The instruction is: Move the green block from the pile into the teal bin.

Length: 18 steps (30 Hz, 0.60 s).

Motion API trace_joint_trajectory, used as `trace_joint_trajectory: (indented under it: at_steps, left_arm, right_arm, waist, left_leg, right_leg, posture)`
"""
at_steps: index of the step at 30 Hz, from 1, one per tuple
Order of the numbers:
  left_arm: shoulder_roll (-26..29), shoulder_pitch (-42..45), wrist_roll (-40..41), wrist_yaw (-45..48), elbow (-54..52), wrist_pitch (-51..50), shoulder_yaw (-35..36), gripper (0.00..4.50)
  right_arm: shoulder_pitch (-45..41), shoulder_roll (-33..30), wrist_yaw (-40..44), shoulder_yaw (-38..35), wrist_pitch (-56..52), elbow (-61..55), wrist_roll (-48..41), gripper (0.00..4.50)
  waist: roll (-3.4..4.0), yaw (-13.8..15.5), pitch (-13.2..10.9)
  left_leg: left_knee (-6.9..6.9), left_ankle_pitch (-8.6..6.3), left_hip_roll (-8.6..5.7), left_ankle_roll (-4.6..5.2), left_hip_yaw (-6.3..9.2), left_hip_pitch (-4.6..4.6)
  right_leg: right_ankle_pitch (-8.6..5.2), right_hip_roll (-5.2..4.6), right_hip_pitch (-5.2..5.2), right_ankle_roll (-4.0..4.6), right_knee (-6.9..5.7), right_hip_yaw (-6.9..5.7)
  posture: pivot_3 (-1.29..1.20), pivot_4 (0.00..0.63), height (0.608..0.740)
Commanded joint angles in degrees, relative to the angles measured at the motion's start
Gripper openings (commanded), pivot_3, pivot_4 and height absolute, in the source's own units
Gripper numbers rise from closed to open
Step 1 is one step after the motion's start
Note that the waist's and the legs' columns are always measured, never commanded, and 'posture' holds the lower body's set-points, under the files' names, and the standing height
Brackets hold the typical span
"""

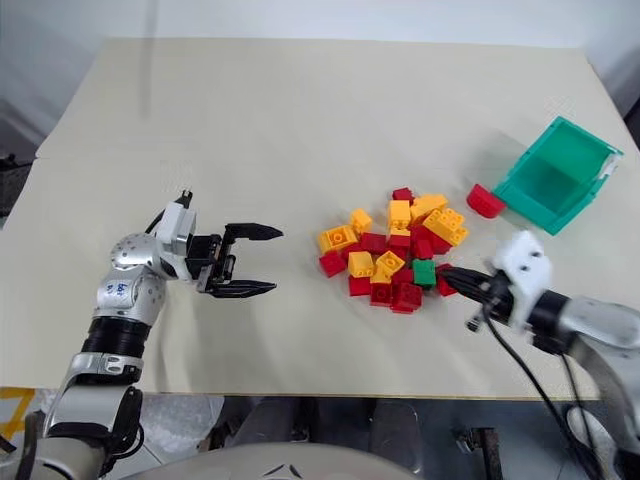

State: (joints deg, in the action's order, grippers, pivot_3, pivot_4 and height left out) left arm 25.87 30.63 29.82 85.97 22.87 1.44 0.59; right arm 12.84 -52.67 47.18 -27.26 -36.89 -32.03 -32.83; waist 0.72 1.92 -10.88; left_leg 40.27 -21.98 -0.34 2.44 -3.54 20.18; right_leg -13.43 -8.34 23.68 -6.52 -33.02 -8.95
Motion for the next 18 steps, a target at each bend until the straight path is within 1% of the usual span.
trace_joint_trajectory:
  at_steps: [1, 4, 9, 11, 13, 15, 18]
  left_arm:
    - [-0.24, 0.54, 0.09, 2.56, 0.42, 1.12, 0.22, 4.5]
    - [-0.54, 0.94, -0.07, 3.01, 1.76, 1.79, 0.18, 4.5]
    - [-1.08, 1.98, -0.25, 3.21, 3.38, 2.41, 0.02, 4.5]
    - [-1.22, 2.41, -0.38, 3.52, 4.12, 2.73, 0.06, 4.5]
    - [-1.35, 2.73, -0.44, 3.61, 4.51, 3.01, 0.05, 4.5]
    - [-1.51, 3.0, -0.42, 3.49, 4.73, 3.21, 0.04, 4.5]
    - [-1.71, 3.05, -0.47, 3.37, 4.75, 3.42, 0.09, 4.5]
  right_arm:
    - [5.59, -2.57, 5.63, -11.11, -1.92, -2.67, -1.15, 0.64]
    - [13.85, -3.4, 12.39, -19.91, -3.16, -2.59, -0.49, 1.5]
    - [20.76, -3.86, 19.05, -27.77, -2.4, -0.41, 1.45, 3.14]
    - [20.58, -3.99, 19.51, -28.58, -2.76, -0.07, 1.12, 3.77]
    - [17.75, -4.43, 17.66, -26.48, -4.13, -1.79, -0.52, 4.44]
    - [13.81, -4.91, 14.88, -22.6, -6.11, -3.79, -2.32, 4.48]
    - [6.37, -6.05, 7.74, -14.21, -11.34, -4.87, -2.87, 4.48]
  waist:
    - [-0.05, -0.02, 0.01]
    - [-0.04, 0.01, 0.01]
    - [-0.05, 0.09, 0.0]
    - [-0.06, 0.08, 0.0]
    - [-0.06, -0.23, 0.0]
    - [-0.06, -0.55, 0.0]
    - [-0.06, -0.58, 0.0]
  left_leg:
    - [0.0, 0.0, 0.0, 0.01, 0.0, 0.0]
    - [-0.02, -0.01, 0.02, 0.01, 0.03, -0.02]
    - [0.01, -0.04, 0.0, 0.09, -0.01, -0.02]
    - [0.02, -0.05, 0.0, 0.1, -0.01, -0.04]
    - [0.02, -0.05, 0.0, 0.1, 0.0, -0.06]
    - [0.02, -0.05, 0.02, 0.09, 0.0, -0.06]
    - [0.03, -0.03, 0.05, 0.05, 0.0, -0.09]
  right_leg:
    - [0.01, 0.0, -0.01, 0.0, 0.01, 0.0]
    - [0.01, 0.02, -0.02, 0.0, 0.04, -0.01]
    - [0.1, -0.01, -0.05, -0.04, 0.09, 0.06]
    - [0.12, -0.01, -0.07, -0.05, 0.11, 0.06]
    - [0.13, -0.02, -0.07, -0.04, 0.12, 0.06]
    - [0.13, -0.03, -0.07, -0.03, 0.1, 0.07]
    - [0.15, -0.04, -0.06, -0.01, 0.07, 0.07]
  posture:
    - [0.0, 0.15, 0.74]
    - [0.0, 0.15, 0.74]
    - [0.0, 0.15, 0.74]
    - [0.0, 0.15, 0.74]
    - [0.0, 0.15, 0.74]
    - [0.0, 0.15, 0.74]
    - [0.0, 0.15, 0.74]
